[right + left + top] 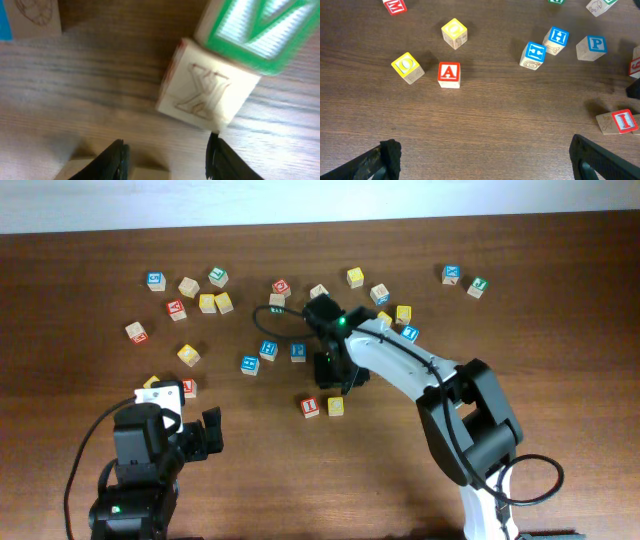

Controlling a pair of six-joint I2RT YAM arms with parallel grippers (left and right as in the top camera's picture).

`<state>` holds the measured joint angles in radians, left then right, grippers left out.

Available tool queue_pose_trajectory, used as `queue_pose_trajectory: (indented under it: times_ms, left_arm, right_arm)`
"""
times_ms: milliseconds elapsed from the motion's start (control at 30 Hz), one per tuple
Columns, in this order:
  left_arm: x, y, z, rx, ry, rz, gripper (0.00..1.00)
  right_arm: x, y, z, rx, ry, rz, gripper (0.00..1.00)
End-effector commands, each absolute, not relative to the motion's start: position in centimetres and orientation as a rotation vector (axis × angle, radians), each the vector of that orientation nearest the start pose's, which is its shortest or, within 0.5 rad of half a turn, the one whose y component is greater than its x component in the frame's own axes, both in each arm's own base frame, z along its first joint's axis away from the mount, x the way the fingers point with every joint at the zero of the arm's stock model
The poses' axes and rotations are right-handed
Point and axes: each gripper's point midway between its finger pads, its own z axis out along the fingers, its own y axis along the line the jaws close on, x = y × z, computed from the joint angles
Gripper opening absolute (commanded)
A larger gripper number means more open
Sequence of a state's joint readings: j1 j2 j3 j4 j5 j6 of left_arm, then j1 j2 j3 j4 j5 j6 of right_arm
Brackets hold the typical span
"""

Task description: Spell out ICRA

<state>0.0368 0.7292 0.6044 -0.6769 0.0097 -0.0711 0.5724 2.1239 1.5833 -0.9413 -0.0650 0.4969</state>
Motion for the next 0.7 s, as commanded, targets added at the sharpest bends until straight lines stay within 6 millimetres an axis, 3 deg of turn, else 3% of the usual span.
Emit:
queue_pose_trajectory:
  times_ms: [0, 133, 233, 433, 667]
  left_arm:
    - [24.7, 1.0, 14.9, -0.118, 2.351, -0.012, 0.99]
    - [24.7, 1.0, 14.9, -0.118, 2.351, -0.012, 0.99]
    - [24.7, 1.0, 14.9, -0.118, 2.351, -0.012, 0.99]
    - [24.7, 1.0, 14.9, -0.118, 2.351, -0.012, 0.99]
    - [24.7, 1.0, 14.9, -0.118, 2.351, -0.012, 0.99]
  right_arm:
    - [37.6, 24.9, 6.3, -0.219, 2.991, 0.192, 0.42]
    - [34.4, 28.4, 6.8, -0.424, 3.000, 0.197, 0.43]
    - [32.4, 30.2, 6.2, -0.468, 3.014, 0.187, 0.43]
    - [31.0, 30.7, 4.3, -0.472, 3.059, 0.175, 0.43]
    - [30.1, 29.9, 2.1, -0.469, 3.089, 0.158, 0.43]
